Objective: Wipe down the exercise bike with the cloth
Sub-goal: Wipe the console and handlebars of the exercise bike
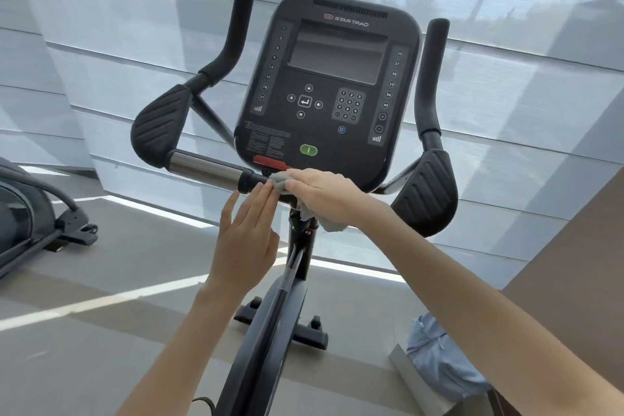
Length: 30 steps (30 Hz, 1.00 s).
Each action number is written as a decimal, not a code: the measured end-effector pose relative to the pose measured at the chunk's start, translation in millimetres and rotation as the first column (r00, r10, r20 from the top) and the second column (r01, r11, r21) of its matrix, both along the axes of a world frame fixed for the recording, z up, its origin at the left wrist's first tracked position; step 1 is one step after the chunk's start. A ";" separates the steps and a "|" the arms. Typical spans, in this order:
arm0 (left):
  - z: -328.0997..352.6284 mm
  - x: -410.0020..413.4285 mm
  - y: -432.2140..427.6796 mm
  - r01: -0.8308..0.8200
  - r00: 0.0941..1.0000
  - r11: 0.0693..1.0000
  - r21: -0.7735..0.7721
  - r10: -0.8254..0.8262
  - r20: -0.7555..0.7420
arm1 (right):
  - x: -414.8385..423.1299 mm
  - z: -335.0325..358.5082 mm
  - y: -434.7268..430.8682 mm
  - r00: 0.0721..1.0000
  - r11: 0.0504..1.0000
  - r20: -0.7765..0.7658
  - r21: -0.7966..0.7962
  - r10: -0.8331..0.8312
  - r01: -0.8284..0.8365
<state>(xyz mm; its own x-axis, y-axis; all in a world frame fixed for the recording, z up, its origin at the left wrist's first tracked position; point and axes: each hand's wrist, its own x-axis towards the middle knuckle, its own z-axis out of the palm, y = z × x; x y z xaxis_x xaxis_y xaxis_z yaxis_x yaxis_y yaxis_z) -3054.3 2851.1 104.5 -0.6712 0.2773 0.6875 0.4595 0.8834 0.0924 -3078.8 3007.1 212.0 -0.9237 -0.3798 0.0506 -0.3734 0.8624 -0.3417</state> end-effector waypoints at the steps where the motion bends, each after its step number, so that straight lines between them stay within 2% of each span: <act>1: -0.5 -0.1 -2.5 -0.007 1.000 1.000 -0.010 0.007 0.001 | -2.9 -1.2 -2.6 1.000 1.000 0.001 -0.001 0.013 -0.013; 6: -2.0 0.8 -7.6 -0.020 1.000 0.999 -0.031 0.020 0.004 | 1.2 -8.6 12.6 0.998 0.997 -0.052 0.077 0.035 -0.031; 13: 1.9 1.7 -14.8 -0.047 0.999 0.997 -0.055 0.047 -0.006 | 32.4 -14.2 65.1 0.972 0.948 -0.233 0.302 -0.031 0.102; 17: 3.2 1.9 -18.9 -0.065 0.998 0.995 -0.077 0.065 -0.003 | 29.8 -25.4 36.9 0.911 0.928 -0.404 0.365 0.084 0.077; 20: -0.2 2.6 -23.9 -0.079 0.997 0.996 -0.046 0.079 0.005 | 14.0 -33.7 3.5 0.871 0.907 -0.463 0.418 0.163 0.052; 25: -5.7 8.6 -32.2 -0.139 0.990 0.989 0.046 0.138 0.035 | -14.6 -38.7 -44.3 0.821 0.884 -0.531 0.462 0.209 0.074; 30: -3.4 14.6 -36.2 -0.158 0.987 0.985 0.073 0.154 0.052 | -10.4 -48.1 -45.8 0.739 0.878 -0.644 0.451 0.196 0.160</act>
